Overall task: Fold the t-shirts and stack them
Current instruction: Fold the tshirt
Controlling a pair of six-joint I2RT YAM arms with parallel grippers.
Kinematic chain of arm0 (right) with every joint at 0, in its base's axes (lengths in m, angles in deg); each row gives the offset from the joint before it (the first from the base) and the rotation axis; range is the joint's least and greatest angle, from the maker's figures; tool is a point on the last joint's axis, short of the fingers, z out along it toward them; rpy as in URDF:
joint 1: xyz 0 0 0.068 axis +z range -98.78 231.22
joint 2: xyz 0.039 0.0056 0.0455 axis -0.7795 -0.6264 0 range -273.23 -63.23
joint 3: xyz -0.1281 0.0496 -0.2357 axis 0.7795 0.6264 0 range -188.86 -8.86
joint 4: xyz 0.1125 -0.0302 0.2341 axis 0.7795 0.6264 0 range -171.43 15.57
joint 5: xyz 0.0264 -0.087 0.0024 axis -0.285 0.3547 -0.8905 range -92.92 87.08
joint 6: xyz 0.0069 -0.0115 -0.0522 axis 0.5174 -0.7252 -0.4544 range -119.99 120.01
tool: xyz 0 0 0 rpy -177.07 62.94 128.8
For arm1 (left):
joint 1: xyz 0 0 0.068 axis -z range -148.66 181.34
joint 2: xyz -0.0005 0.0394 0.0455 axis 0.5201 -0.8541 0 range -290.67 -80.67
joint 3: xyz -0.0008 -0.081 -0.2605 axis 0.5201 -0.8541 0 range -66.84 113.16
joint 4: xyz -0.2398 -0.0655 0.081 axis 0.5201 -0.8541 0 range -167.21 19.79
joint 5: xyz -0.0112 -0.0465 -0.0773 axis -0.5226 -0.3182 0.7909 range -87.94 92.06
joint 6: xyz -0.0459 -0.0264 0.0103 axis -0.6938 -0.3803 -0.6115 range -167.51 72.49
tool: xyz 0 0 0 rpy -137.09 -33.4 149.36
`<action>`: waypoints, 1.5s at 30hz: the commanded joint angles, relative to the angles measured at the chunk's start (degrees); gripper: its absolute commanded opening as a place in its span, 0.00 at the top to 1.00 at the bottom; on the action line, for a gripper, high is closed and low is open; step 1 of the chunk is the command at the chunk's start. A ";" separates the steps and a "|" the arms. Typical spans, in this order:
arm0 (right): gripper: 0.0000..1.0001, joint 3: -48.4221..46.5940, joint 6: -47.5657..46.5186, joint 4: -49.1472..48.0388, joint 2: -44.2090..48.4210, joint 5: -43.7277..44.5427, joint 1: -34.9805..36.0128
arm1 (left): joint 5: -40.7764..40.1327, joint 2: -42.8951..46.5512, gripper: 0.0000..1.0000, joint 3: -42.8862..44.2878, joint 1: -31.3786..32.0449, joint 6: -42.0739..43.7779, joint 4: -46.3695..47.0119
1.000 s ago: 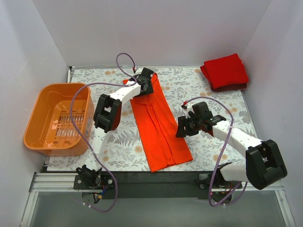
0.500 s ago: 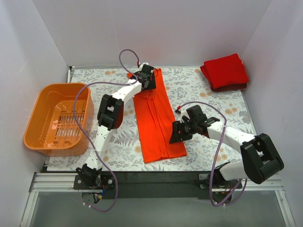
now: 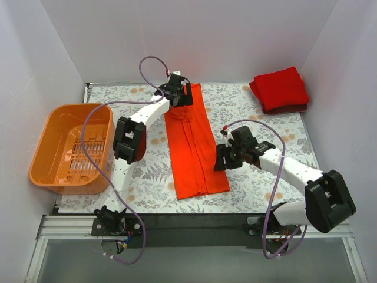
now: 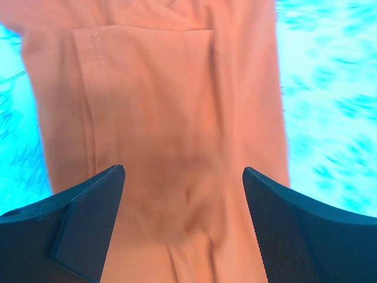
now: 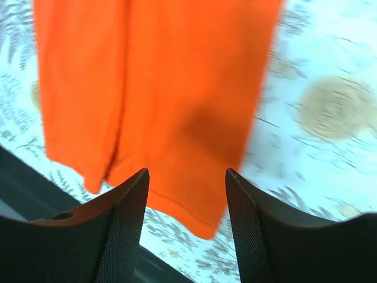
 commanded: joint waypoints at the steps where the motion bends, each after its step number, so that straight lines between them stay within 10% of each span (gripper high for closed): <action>1: 0.39 3.11 -1.51 4.56 2.27 1.41 -4.64 | -1.02 16.44 0.19 -3.40 2.80 -2.68 -0.37; 23: 0.53 13.14 -0.99 0.08 -0.81 -7.14 -6.14 | 6.79 65.49 0.20 -65.36 16.78 -32.57 -28.14; 34: 0.73 14.90 -0.72 0.78 -0.54 -6.53 -6.06 | 16.54 66.03 0.22 -73.64 17.48 -35.65 -26.39; 38: 0.99 14.72 -1.34 1.04 -0.98 -6.43 -5.97 | 15.67 63.57 0.27 -73.46 17.75 -36.79 -26.39; 45: 0.99 14.11 -1.16 0.96 -0.02 -6.70 -3.95 | 14.88 60.50 0.42 -72.32 19.15 -40.48 -25.16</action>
